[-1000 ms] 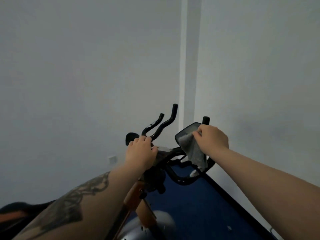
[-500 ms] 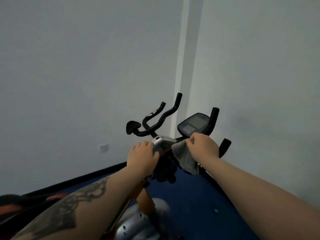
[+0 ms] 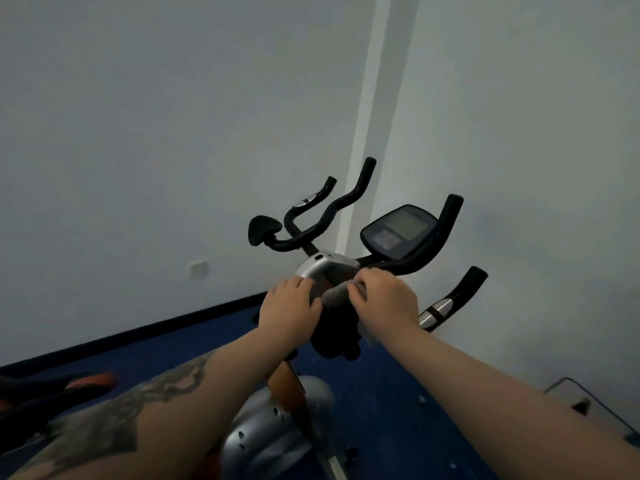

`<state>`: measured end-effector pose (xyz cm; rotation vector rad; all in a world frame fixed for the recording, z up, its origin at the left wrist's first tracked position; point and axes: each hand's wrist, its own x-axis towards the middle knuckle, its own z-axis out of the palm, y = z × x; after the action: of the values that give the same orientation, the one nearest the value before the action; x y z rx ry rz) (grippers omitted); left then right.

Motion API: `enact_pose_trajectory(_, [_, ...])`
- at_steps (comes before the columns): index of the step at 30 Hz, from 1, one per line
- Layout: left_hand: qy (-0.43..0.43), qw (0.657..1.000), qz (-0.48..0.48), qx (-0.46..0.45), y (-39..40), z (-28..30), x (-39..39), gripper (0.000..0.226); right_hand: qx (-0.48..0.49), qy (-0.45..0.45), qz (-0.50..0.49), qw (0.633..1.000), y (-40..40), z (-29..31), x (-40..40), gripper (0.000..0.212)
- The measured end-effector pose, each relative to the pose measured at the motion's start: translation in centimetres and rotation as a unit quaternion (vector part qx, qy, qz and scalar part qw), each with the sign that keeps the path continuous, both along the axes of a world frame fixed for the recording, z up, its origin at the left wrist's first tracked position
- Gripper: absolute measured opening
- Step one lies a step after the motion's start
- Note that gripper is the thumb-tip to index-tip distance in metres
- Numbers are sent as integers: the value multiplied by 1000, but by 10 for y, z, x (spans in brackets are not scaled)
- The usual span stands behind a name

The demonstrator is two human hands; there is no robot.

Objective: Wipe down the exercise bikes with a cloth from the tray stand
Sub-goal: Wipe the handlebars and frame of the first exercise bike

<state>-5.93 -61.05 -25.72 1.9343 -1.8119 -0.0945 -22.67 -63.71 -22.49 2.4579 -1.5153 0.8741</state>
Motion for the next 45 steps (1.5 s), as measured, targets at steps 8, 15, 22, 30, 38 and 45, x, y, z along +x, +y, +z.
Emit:
enact_pose_trajectory(8, [133, 989, -55, 45, 6, -39, 20, 33, 35, -17, 11, 999, 39, -65, 0, 23])
enact_pose_trajectory(15, [240, 959, -147, 41, -3, -36, 34, 34, 56, 4, -129, 990, 30, -54, 45, 24])
enact_pose_trajectory(22, [357, 903, -232, 59, -13, -52, 36, 35, 76, 67, -165, 981, 62, -53, 53, 11])
enact_pose_trajectory(30, [440, 868, -218, 74, -12, -61, 35, 36, 90, -54, -250, 963, 37, -52, 84, 5])
enact_pose_trajectory(38, [465, 854, -220, 77, -13, -64, 39, 35, 106, -10, -105, 989, 60, -56, 62, 8])
enact_pose_trajectory(45, [483, 851, -193, 73, -12, -68, 39, 33, 71, 56, -61, 994, 50, -68, 62, 7])
